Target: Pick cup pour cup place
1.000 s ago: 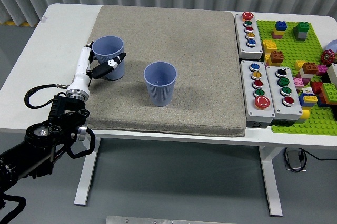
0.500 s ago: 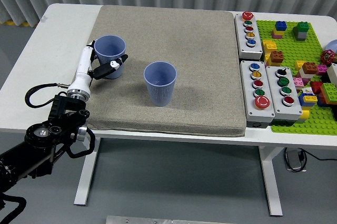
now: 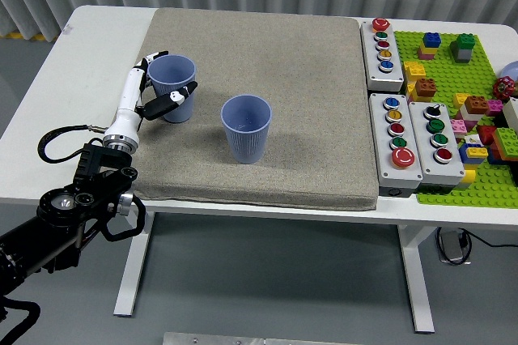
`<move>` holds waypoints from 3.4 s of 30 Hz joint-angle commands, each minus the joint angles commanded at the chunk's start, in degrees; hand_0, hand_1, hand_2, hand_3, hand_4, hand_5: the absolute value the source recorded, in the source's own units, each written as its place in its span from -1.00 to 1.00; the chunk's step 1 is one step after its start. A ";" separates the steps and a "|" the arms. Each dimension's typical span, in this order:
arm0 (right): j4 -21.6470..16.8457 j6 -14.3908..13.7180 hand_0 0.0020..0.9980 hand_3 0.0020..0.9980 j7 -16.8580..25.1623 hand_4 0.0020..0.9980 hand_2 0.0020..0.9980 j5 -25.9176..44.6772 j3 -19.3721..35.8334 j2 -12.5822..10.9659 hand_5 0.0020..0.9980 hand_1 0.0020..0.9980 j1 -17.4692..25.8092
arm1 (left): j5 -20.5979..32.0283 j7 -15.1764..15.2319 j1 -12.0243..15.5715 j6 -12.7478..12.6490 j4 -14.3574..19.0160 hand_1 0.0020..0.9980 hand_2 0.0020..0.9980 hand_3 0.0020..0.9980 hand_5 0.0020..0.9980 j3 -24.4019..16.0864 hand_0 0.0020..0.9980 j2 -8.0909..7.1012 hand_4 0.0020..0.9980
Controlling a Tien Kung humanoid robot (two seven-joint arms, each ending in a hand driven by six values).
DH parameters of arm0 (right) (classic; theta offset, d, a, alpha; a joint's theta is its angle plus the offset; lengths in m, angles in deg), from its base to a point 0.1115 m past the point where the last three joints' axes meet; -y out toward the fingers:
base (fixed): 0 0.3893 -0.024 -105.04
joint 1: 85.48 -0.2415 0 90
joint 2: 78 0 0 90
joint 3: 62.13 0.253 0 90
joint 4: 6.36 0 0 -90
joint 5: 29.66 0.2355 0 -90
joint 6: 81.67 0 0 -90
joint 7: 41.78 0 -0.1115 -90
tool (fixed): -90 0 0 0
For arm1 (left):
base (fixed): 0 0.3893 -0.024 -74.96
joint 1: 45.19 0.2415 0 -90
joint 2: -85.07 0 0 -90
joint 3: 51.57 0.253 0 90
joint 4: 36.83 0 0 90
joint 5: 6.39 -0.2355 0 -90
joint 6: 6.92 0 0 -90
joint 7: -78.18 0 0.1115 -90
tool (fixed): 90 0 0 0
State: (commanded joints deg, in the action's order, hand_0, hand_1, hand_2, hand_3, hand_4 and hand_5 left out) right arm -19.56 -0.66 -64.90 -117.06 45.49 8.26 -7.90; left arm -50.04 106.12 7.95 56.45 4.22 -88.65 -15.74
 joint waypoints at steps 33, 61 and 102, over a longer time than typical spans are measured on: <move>0.09 0.04 0.39 0.22 0.16 -1.00 0.22 -0.02 0.26 -0.16 -0.36 0.34 0.44 | -5.05 -1.22 3.75 0.13 4.58 0.55 0.77 0.70 -0.23 -4.13 0.44 -1.20 0.95; 0.12 0.00 0.39 0.22 0.33 -1.00 0.22 0.07 0.24 -0.21 -0.37 0.34 0.91 | -10.77 -3.75 8.39 1.84 11.51 0.74 0.95 0.90 -0.03 -10.93 0.63 -3.08 1.00; 0.09 -0.14 0.39 0.22 0.53 -1.00 0.22 -0.05 0.36 -0.36 -0.40 0.34 0.81 | 28.68 -14.38 10.15 24.43 17.12 0.85 0.98 0.98 1.00 -42.12 0.91 -8.38 0.64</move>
State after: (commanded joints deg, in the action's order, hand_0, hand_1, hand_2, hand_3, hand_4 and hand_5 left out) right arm -19.47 -0.81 -64.38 -117.11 45.86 7.90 -7.09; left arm -21.36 91.74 18.10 80.88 21.35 -130.77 -24.12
